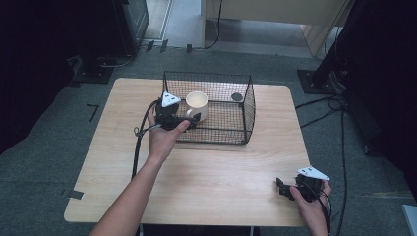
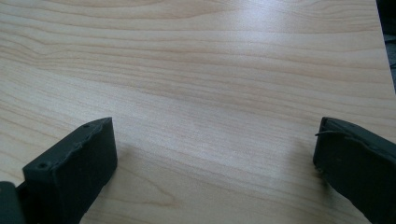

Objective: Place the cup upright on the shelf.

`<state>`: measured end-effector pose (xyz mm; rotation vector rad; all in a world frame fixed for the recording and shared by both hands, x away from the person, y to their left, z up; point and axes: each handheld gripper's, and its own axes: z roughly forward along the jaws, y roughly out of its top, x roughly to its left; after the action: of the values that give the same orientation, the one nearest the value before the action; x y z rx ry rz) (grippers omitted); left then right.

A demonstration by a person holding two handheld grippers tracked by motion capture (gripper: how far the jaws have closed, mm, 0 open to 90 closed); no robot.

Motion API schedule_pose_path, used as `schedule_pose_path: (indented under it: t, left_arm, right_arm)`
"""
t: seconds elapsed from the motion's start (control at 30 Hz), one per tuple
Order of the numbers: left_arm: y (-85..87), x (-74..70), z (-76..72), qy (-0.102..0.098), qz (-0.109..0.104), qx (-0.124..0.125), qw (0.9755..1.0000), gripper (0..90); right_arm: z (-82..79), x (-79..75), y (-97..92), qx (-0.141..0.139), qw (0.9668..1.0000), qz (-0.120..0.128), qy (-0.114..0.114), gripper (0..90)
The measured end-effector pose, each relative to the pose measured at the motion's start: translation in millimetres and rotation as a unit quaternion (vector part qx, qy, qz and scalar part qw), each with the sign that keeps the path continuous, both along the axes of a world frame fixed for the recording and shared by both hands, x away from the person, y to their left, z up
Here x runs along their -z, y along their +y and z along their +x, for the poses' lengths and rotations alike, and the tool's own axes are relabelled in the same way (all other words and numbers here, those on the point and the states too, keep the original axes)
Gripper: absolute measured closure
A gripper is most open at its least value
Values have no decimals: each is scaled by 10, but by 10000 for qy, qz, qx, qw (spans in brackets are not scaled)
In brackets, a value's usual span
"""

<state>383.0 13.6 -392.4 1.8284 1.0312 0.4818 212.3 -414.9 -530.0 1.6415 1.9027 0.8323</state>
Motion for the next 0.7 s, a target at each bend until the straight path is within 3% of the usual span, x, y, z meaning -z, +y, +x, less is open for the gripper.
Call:
schedule_pose_path:
  t: [0.1,0.23,0.4,0.53,0.7]
  left_arm:
    - [58,-23,-79,-35,-45,69,10000,0]
    - [167,-27,-178,-54,-45,-100,9999,0]
    - [270,28,-291,-71,120,-87,9999,0]
    - [372,80,-390,-25,58,-99,9999,0]
    - [469,158,-488,20,133,-159,9998,0]
  right_arm:
    - [0,0,0,1,10000,2,1,0]
    - [0,0,0,1,10000,2,1,0]
    - [0,0,0,0,10000,-1,-1,0]
    - [0,0,0,0,10000,2,3,0]
    - [0,0,0,2,10000,2,1,0]
